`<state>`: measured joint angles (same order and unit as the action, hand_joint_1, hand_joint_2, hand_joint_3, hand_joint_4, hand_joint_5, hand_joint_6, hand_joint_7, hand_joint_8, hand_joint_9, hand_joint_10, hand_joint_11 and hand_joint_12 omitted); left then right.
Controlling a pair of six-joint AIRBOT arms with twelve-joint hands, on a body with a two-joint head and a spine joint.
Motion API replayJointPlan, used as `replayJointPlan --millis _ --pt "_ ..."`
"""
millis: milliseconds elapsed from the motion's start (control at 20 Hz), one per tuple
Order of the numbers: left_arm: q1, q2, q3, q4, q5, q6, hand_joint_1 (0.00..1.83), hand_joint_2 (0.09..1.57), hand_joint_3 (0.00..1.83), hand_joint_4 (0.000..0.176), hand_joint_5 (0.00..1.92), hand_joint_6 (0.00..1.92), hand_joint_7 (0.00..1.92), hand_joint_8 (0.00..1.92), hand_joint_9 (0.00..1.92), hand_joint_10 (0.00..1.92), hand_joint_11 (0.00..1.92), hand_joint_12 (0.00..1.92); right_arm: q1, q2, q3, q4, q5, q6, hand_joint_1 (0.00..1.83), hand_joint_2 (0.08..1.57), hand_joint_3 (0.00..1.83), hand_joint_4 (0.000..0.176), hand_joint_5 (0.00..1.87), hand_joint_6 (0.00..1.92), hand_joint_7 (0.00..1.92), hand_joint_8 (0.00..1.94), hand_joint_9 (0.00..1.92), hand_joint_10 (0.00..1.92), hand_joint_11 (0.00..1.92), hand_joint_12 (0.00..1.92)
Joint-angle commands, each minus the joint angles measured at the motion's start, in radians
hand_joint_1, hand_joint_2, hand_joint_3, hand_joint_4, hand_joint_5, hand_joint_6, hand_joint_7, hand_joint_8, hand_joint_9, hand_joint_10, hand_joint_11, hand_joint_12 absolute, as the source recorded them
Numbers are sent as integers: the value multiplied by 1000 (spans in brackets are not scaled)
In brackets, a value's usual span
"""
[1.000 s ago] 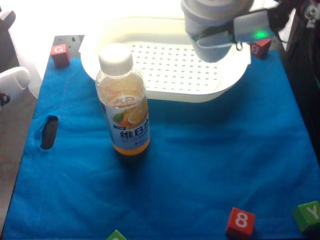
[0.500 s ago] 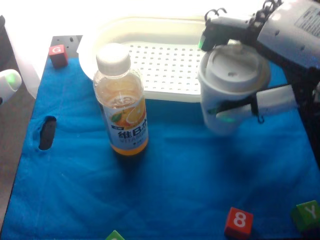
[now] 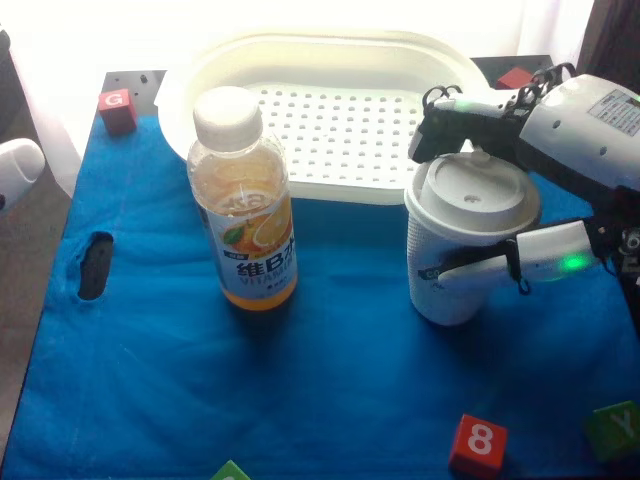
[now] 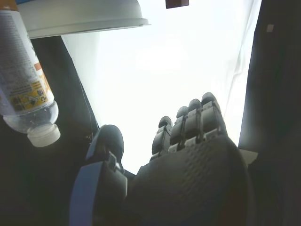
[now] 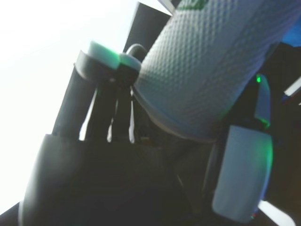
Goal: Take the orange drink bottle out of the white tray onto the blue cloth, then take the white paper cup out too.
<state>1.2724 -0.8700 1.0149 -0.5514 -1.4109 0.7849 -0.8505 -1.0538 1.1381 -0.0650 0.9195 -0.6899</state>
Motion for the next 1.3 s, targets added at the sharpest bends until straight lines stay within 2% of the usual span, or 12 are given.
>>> replayJointPlan --millis 0,200,300,450,500,700,850,900,950,1050,1200,1250 --pt "-6 -4 2 -4 -125 -8 235 1341 0 109 0 0 0 0 0 0 0 0 2 -2 2 21 98 1 942 1086 193 0 5 1234 58 1187 53 1527 107 1921" --pt "-6 -3 1 -5 -128 -8 238 1343 0 98 0 0 0 0 0 0 0 0 -16 6 -4 28 93 1 851 1054 154 0 0 485 0 487 0 1153 8 1921" --pt "-6 -3 1 -5 -128 -8 232 1333 0 109 0 0 0 0 0 0 0 0 -17 16 -11 27 93 1 760 1070 129 4 0 47 0 55 0 647 0 1894" --pt "-6 -3 1 -6 -128 -8 239 1321 0 118 0 0 0 0 0 0 0 0 -17 33 -20 27 93 1 708 1074 94 46 0 0 0 0 0 187 0 1914" --pt "-6 -3 2 -6 -128 -8 249 1325 0 115 0 0 0 0 0 0 0 0 -17 38 -24 26 95 1 701 1072 74 43 0 0 0 0 0 37 0 1876" --pt "-6 -3 2 -6 -127 -8 236 1342 3 119 0 0 0 0 0 0 0 0 -17 72 -51 24 170 0 643 1053 19 29 0 0 0 0 0 0 0 1017" --pt "-6 -4 2 -6 -127 -8 242 1331 0 116 0 0 0 0 0 0 0 0 -16 101 -74 24 243 1 517 1049 6 51 0 0 0 0 0 0 0 100" --pt "-6 -4 2 -6 -127 -8 243 1331 0 120 0 0 0 0 0 0 0 0 -16 123 -88 24 288 1 524 1040 1 75 0 0 0 0 0 0 0 19" --pt "-6 -4 2 -6 -127 -8 245 1345 5 118 0 0 0 0 0 0 0 0 -16 135 -95 24 312 1 584 1027 0 58 0 0 0 0 0 0 0 3" --pt "-6 -4 1 -4 -136 -8 245 1356 9 117 0 0 0 0 0 0 0 0 -16 167 -111 27 367 1 618 1039 0 74 0 0 0 0 0 0 0 0" --pt "-6 -1 0 13 -146 -8 219 1364 7 115 0 0 0 0 0 0 0 0 -17 230 -132 56 457 0 507 1120 37 9 0 0 0 0 0 0 18 9" --pt "-6 0 1 17 -148 -8 230 1366 6 114 0 0 0 0 0 0 0 0 -17 243 -133 67 471 0 477 1250 0 0 0 0 0 0 5 39 3 669"
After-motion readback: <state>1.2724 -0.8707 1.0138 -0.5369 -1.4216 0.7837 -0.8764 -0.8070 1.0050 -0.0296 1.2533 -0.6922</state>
